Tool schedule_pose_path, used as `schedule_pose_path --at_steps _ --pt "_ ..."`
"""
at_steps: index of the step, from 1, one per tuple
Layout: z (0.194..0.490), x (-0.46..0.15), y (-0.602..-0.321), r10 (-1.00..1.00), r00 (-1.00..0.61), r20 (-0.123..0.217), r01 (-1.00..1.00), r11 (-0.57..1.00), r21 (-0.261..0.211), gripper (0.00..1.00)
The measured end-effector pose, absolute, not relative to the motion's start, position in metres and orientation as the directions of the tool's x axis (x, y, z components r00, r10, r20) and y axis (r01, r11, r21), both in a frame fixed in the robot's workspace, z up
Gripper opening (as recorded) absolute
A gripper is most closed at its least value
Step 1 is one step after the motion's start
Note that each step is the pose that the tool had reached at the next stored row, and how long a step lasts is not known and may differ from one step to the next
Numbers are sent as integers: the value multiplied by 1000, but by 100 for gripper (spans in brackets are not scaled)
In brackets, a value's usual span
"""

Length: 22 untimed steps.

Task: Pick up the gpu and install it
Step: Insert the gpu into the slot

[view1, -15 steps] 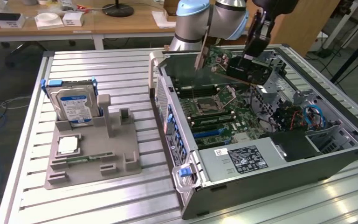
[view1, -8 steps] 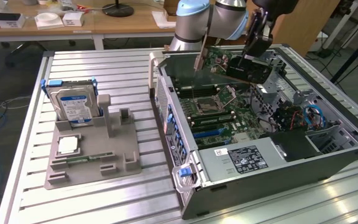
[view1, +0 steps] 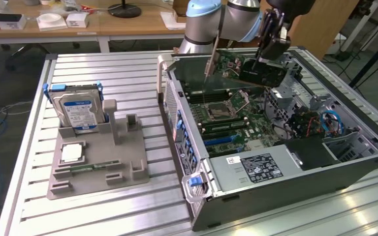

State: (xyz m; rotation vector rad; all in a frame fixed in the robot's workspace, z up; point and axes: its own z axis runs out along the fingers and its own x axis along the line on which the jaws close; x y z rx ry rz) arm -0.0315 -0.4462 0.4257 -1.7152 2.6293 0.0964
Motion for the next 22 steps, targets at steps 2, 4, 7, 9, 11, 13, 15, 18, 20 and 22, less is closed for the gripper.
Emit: schedule_pose_path --at_steps 2,4,7,9,11,13,15,18,20,22 --pt "426 -32 -446 -925 -379 -34 -925 377 51 26" --pt "426 -32 -446 -934 -356 -35 -934 354 50 26" --pt "426 -31 -446 -947 -321 -36 -947 319 48 26" --pt "426 -31 -446 -952 -304 -38 -952 302 46 26" --pt "426 -31 -446 -957 -287 -40 -958 285 43 26" --pt "426 -31 -446 -963 -268 -42 -963 266 40 26" --pt "426 -31 -446 -967 -249 -48 -968 248 36 26" --pt "426 -31 -446 -973 -224 -58 -974 223 30 26" --pt "426 -31 -446 -976 -208 -65 -978 206 27 26" --pt "426 -31 -446 -978 -195 -70 -981 194 25 26"
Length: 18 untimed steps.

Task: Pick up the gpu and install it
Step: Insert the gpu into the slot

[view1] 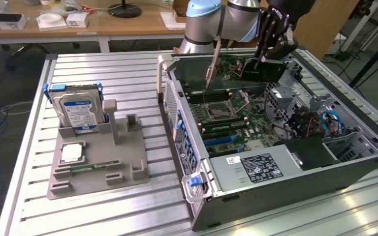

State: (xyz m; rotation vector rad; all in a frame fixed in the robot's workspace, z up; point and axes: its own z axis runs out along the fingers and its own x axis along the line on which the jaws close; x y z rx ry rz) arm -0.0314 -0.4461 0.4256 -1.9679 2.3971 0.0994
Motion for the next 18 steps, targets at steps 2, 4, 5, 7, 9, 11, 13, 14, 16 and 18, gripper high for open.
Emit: schedule_pose_path --at_steps 2,4,5,7,9,11,13,14,16,18 --pt "426 -31 -446 -979 -191 -71 -981 190 25 26" --pt "426 -31 -446 -979 -191 -71 -982 190 25 26" --pt "426 -31 -446 -979 -191 -71 -982 189 25 26" --pt "426 -31 -446 -980 -186 -71 -982 185 25 26" --pt "426 -31 -446 -981 -181 -71 -983 180 25 26" --pt "426 -31 -446 -981 -181 -71 -983 180 25 26" --pt "426 -31 -446 -981 -181 -71 -983 179 25 26" --pt "426 -31 -446 -981 -180 -71 -984 179 25 26" --pt "426 -31 -446 -981 -180 -71 -984 179 25 26" --pt "425 -31 -446 -981 -179 -72 -984 178 23 26"
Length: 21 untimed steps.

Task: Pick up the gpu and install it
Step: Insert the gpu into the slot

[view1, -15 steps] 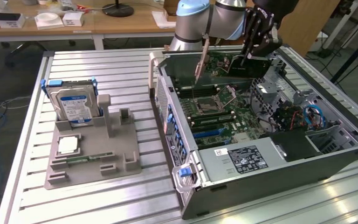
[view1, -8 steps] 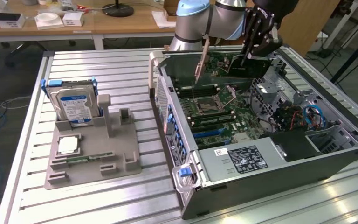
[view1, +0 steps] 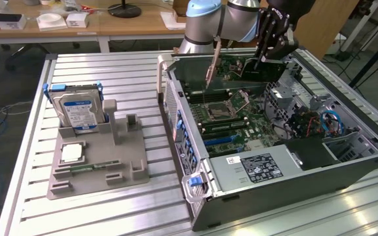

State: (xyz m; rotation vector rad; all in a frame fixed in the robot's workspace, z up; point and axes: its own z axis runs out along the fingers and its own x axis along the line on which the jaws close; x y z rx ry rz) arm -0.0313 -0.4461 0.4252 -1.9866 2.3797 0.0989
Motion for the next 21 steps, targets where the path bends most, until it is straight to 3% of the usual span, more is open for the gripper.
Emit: schedule_pose_path --at_steps 9,21 --pt "405 -31 -446 -984 -162 -72 -987 161 16 26" --pt "383 -31 -446 -997 -5 -72 -1000 4 16 26"
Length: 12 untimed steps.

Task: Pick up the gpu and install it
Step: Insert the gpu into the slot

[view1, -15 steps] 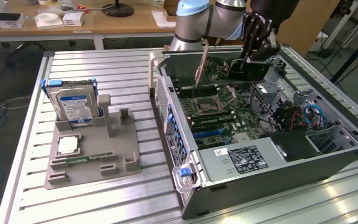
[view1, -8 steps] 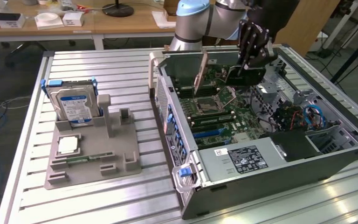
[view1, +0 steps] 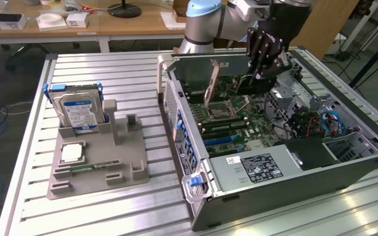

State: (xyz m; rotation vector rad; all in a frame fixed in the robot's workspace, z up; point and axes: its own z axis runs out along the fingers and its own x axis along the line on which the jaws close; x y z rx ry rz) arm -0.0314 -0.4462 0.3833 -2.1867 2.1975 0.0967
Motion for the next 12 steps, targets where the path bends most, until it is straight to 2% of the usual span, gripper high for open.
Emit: schedule_pose_path --at_steps 12 --pt "373 -31 -446 -997 -5 -72 -1000 4 15 26"
